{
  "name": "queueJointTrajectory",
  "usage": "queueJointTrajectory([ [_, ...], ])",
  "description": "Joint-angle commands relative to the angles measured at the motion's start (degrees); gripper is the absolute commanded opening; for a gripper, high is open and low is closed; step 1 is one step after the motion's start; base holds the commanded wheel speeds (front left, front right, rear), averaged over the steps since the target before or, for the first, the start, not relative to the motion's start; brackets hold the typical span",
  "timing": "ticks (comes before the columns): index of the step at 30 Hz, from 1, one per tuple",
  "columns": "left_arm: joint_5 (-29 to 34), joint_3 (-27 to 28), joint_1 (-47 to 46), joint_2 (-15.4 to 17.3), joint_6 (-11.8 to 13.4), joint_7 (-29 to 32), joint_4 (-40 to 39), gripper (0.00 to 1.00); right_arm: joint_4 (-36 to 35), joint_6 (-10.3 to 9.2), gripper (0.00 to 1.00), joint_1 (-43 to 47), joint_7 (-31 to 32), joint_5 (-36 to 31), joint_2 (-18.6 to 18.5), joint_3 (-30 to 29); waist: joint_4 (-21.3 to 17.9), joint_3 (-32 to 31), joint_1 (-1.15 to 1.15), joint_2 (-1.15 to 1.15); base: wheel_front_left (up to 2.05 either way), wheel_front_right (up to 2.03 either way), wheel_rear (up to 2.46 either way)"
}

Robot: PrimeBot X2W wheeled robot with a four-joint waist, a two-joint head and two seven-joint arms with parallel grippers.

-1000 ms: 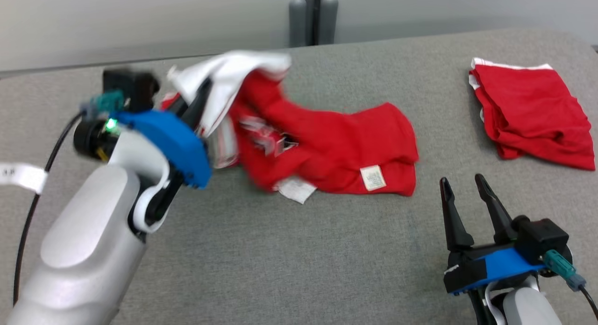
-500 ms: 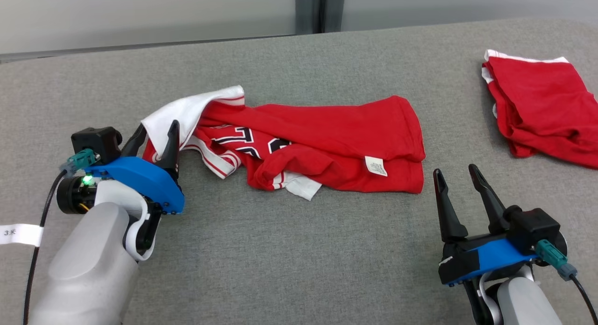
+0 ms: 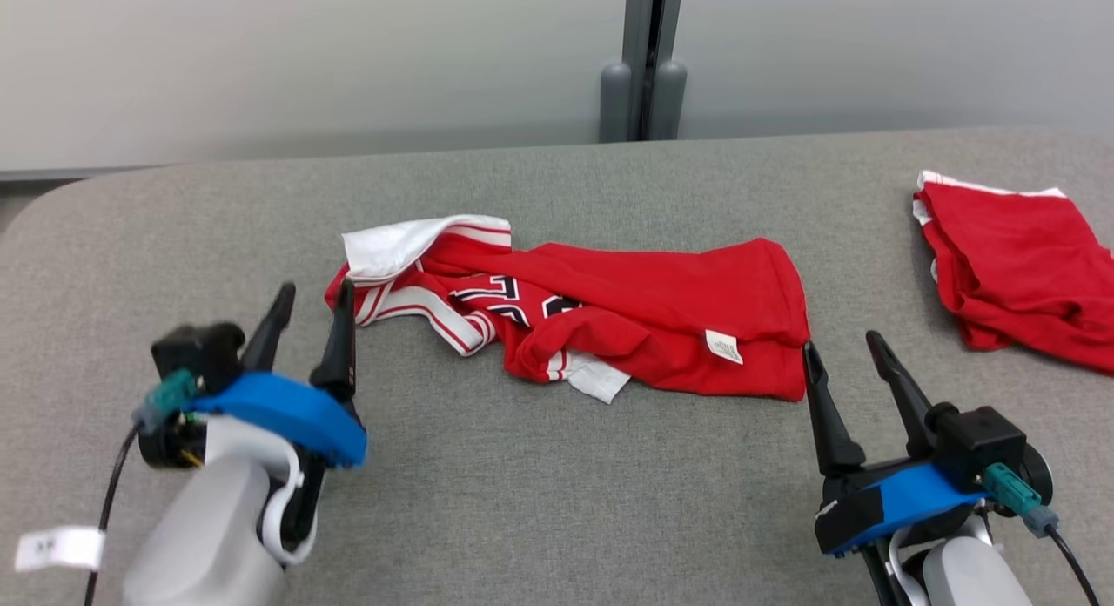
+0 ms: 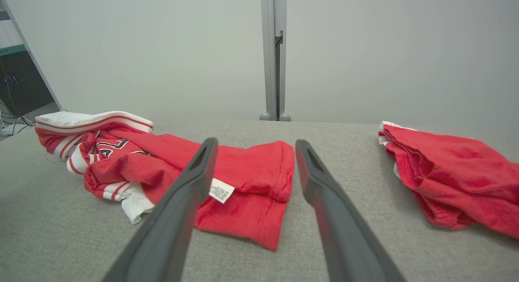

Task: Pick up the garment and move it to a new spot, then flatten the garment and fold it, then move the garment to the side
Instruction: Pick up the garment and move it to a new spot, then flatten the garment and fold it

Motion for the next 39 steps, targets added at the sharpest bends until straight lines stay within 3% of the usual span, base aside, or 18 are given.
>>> queueJointTrajectory([
  [1,-0.2,0.6,1.7,-0.2,0.5,-0.3,-0.9,1.0,0.1,0.01,1.0,0.8,0.0,-0.1,-0.1,0.0,-0.2,-0.6,0.0,0.0,0.0,0.0,0.0],
  [9,5.0,7.3,17.7,-1.5,6.7,-0.4,-16.6,1.0,0.2,0.01,1.0,4.8,0.4,0.4,-0.1,0.9,0.4,-3.7,0.0,0.0,0.0,0.0,0.0],
  [14,8.2,7.4,24.9,-2.8,8.6,-0.4,-22.1,1.0,-1.1,0.01,1.0,7.0,0.8,1.3,-0.1,1.2,1.1,-4.7,0.0,0.0,0.0,0.0,0.0],
  [24,9.0,9.5,29.9,-3.4,9.5,-0.5,-24.8,1.0,-1.6,0.01,1.0,8.7,0.9,2.7,-0.1,1.2,1.6,-4.5,0.0,0.0,0.0,0.0,0.0],
  [39,8.7,9.4,29.3,-3.2,9.6,-0.4,-25.4,1.0,-0.7,0.01,1.0,7.3,0.6,3.0,-0.1,1.3,1.6,-3.9,0.0,0.0,0.0,0.0,0.0],
])
